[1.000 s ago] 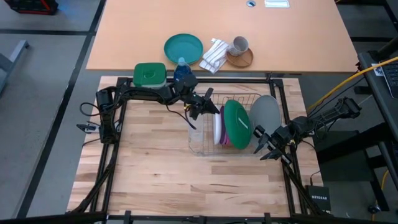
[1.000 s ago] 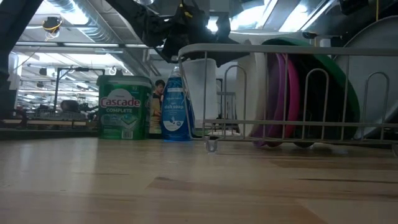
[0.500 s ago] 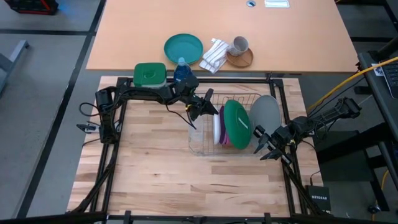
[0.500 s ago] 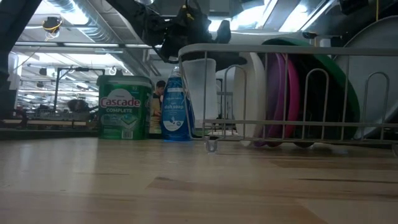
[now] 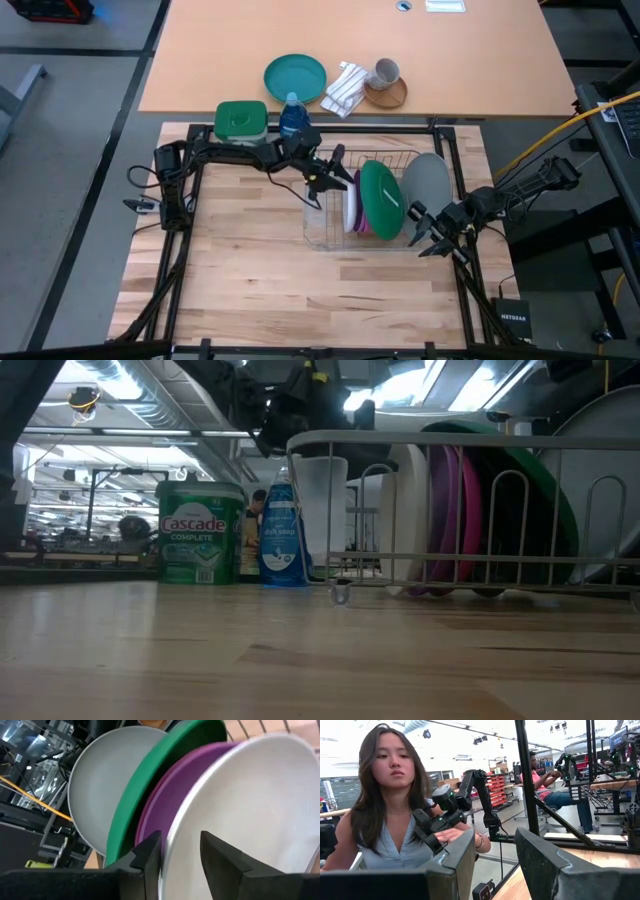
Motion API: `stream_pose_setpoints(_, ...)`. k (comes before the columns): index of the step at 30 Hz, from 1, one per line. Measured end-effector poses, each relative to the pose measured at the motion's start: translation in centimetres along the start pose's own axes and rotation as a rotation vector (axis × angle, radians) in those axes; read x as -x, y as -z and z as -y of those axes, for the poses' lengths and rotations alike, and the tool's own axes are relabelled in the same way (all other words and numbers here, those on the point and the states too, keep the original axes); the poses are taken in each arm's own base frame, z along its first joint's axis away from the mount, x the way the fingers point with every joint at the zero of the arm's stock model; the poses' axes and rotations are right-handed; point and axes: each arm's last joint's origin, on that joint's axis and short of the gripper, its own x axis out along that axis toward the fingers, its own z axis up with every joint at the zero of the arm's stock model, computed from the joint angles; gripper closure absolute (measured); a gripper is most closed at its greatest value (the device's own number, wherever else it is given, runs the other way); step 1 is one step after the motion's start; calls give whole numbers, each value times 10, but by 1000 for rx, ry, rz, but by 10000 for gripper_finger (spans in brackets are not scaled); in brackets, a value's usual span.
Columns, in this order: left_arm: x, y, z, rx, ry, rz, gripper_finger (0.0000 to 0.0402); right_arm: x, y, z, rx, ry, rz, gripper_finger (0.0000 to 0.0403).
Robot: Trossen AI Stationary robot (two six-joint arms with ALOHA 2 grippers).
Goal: Sort dishes
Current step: Adjust the green plate on the dish rack
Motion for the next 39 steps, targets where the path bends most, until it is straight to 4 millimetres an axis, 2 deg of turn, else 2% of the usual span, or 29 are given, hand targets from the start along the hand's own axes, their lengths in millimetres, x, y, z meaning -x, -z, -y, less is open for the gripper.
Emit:
stream_pose_setpoints(10, -5, -12, -2, 102, -27, 41, 278, 0, -1, 0, 2, -2, 8, 255)
stream_pose_setpoints(21, -3, -10, -4, 239, -74, -48, 279, 0, -1, 0, 1, -2, 8, 255)
stream_pose_setpoints(34, 10, -21, -12, 286, -77, -77, 279, 0, -1, 0, 3, -3, 14, 255)
stream_pose_setpoints(39, 16, -26, -16, 285, -89, -96, 279, 1, -7, -2, 16, -25, 70, 255)
